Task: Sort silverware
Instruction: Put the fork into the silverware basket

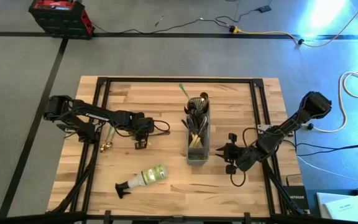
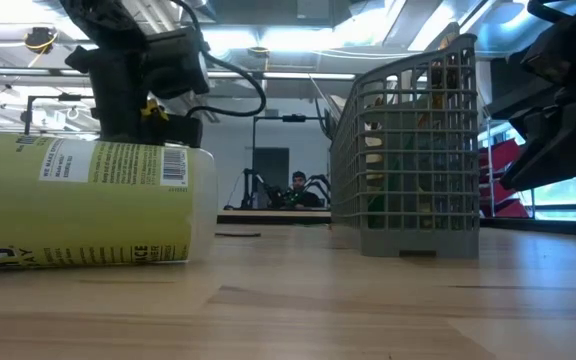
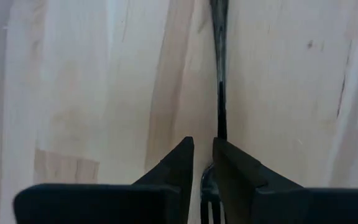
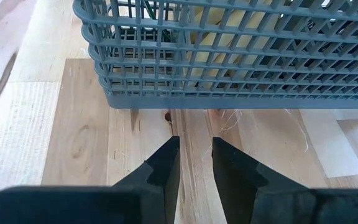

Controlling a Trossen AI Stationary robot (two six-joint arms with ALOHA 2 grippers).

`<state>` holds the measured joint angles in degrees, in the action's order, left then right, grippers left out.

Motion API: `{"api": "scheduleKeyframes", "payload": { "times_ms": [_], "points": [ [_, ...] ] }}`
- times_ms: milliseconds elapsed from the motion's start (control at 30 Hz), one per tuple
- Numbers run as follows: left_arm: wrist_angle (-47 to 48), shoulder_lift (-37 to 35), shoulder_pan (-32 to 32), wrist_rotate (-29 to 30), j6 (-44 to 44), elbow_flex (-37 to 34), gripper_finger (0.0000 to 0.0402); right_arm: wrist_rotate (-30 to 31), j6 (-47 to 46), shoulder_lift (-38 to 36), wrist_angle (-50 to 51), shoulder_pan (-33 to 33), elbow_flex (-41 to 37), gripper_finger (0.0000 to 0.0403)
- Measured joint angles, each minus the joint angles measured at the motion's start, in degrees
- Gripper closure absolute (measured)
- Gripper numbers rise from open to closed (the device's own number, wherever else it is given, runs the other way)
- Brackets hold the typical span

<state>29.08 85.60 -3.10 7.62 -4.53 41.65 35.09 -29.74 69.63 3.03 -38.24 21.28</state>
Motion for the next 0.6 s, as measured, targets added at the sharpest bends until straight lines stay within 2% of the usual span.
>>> {"api": "scheduleKeyframes", "payload": {
  "times_ms": [600],
  "points": [
    [-4.44, -1.13, 0.12, 2.08, -2.39, 0.0, 0.0354, 0.0, 0.0, 0.0, 0.02, 0.0, 0.0, 0.0327]
  ]
}}
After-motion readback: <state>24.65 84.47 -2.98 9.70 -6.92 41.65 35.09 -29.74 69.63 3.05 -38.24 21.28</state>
